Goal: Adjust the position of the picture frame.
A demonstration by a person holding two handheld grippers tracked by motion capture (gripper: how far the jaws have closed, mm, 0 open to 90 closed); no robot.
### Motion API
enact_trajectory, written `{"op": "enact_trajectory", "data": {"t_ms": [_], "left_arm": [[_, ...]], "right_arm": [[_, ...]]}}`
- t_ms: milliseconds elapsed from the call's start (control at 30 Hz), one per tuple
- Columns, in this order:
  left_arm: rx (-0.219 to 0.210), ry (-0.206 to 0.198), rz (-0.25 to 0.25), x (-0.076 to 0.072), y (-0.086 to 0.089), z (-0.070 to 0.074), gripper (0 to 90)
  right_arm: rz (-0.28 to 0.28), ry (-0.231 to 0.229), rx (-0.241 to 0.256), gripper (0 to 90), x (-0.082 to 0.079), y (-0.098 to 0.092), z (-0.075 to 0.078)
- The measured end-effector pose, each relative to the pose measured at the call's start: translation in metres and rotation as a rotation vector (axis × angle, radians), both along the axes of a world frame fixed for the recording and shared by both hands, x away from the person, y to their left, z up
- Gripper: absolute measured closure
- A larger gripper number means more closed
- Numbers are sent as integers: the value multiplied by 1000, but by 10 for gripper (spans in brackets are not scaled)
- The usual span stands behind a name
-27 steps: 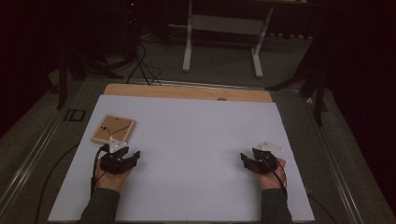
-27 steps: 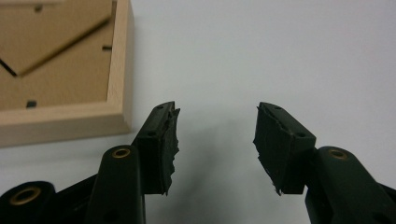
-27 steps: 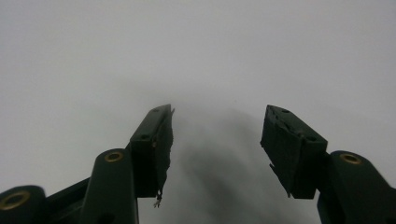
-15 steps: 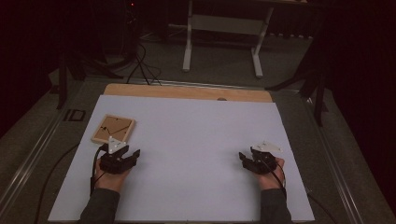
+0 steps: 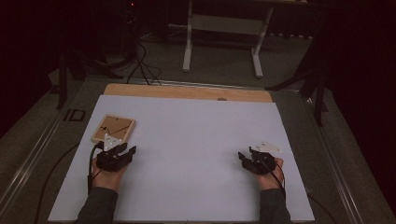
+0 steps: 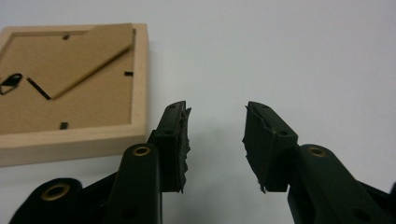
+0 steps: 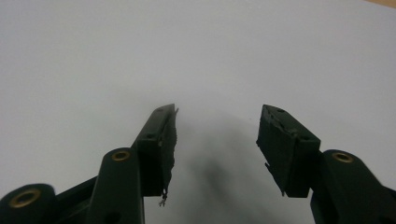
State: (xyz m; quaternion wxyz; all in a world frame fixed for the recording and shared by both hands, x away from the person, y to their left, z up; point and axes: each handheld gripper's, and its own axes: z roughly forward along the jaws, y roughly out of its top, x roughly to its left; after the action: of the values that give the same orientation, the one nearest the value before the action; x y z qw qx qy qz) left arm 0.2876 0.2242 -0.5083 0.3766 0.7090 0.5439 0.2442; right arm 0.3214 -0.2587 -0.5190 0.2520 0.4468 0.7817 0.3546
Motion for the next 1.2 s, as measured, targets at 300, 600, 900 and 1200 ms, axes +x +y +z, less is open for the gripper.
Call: {"op": "enact_trajectory", "data": {"t_ms": [300, 600, 900, 1200], "left_arm": [[-12, -1, 56, 15, 15, 4, 657], [10, 26, 93, 36, 21, -1, 688], [34, 39, 103, 48, 21, -9, 726], [47, 30, 111, 53, 22, -14, 712]], "right_arm": [[-5, -3, 10, 483, 0, -2, 0], [-17, -8, 16, 488, 0, -5, 1], [-20, -11, 26, 489, 0, -6, 1], [-17, -13, 24, 489, 0, -6, 1]]}}
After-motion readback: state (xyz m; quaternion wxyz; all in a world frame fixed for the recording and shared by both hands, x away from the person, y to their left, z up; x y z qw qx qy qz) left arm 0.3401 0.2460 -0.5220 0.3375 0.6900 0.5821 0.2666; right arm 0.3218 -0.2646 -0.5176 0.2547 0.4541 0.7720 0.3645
